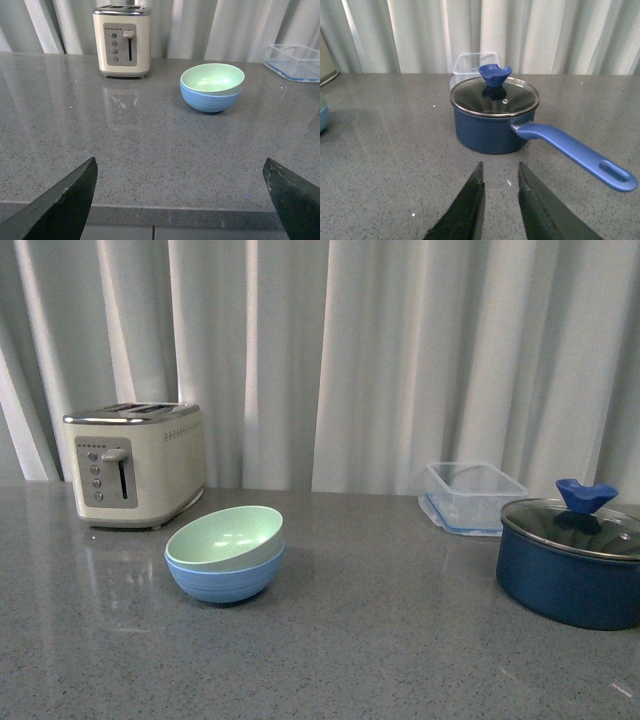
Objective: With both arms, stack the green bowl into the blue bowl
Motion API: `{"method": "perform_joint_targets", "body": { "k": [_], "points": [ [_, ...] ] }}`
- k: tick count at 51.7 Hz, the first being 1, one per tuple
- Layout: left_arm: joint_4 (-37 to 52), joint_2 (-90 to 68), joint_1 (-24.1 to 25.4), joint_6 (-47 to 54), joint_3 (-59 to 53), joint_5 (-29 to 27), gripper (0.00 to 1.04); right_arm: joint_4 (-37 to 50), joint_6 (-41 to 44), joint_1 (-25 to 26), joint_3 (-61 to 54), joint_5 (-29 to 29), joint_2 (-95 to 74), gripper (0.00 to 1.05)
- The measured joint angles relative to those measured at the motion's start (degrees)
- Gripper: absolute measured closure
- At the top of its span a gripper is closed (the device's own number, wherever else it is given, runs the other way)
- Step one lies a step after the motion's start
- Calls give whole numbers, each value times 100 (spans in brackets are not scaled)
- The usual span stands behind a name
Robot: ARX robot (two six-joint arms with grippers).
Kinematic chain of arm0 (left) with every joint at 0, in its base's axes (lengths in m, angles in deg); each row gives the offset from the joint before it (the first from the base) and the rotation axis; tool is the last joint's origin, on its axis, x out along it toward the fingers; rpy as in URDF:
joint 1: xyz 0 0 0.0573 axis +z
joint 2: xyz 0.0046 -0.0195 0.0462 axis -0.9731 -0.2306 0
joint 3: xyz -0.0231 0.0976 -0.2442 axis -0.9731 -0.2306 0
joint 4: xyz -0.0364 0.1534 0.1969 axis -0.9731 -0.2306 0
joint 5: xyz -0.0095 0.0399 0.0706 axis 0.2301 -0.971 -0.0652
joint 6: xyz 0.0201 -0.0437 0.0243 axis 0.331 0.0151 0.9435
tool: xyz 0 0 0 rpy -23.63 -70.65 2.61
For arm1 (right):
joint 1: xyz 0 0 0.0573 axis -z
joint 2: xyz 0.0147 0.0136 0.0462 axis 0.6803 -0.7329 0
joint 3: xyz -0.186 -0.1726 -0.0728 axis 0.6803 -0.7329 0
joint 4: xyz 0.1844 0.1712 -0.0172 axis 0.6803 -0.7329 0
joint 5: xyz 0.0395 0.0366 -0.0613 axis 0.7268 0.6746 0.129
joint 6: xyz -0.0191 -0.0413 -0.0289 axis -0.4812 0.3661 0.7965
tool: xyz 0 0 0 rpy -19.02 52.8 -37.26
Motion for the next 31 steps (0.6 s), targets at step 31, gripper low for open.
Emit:
{"method": "perform_joint_targets", "body": {
  "k": [31],
  "points": [
    [0, 0, 0, 0, 0, 0, 7, -942, 20, -737, -680, -719, 1641, 104]
  ]
}}
